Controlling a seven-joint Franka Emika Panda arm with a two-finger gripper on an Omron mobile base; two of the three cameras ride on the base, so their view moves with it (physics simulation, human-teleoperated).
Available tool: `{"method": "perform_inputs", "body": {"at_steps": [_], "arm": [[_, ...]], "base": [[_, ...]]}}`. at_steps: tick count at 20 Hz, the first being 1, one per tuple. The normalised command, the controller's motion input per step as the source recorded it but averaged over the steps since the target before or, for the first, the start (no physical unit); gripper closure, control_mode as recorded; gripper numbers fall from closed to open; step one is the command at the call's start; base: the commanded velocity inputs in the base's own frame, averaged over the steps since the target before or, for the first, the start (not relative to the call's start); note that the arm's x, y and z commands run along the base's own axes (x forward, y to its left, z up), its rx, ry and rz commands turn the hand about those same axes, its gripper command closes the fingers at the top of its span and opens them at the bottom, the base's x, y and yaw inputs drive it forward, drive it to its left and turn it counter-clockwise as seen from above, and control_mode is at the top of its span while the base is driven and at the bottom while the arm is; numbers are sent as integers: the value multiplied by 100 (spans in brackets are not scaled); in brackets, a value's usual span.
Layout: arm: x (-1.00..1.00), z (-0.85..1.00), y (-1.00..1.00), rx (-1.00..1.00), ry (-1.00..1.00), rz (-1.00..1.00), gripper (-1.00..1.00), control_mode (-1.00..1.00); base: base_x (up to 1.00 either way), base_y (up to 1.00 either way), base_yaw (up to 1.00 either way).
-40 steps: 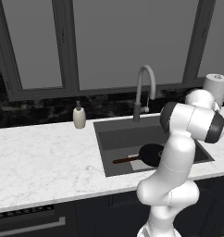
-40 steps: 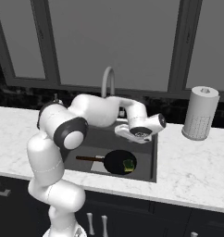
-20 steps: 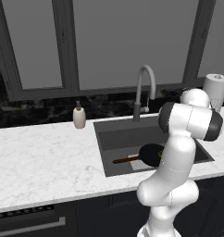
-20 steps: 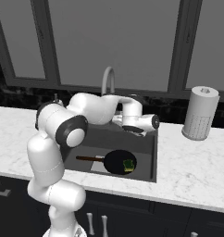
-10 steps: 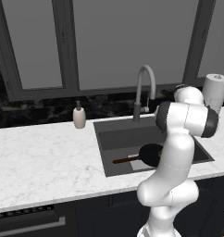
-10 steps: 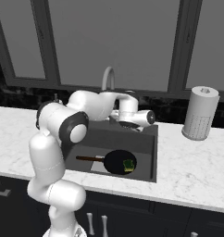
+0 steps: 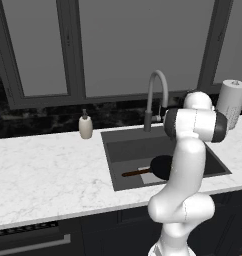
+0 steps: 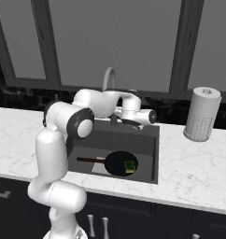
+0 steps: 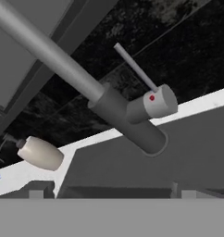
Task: Pick the pan and sponge and place them into the sink. Then turn on the water.
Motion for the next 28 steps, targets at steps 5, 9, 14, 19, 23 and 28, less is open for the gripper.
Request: {"method": "perform_inputs", "body": {"at_steps": [5,9,14,19,23,28], "arm": [[32,0,0,5,0,0,-100,-100],[23,0,0,9,-1,0,-100,-100],[21,-1,0,5,-1,-1,-100,-100],[18,-1,0,2,0,0,-100,-100],[19,-2,7,0,0,-1,-100,-100],[16,-23,14,0,0,0,-100,-100]], "base": [[0,0,0],[0,0,0],[0,0,0],[0,0,0],[0,0,0],[0,0,0]]}}
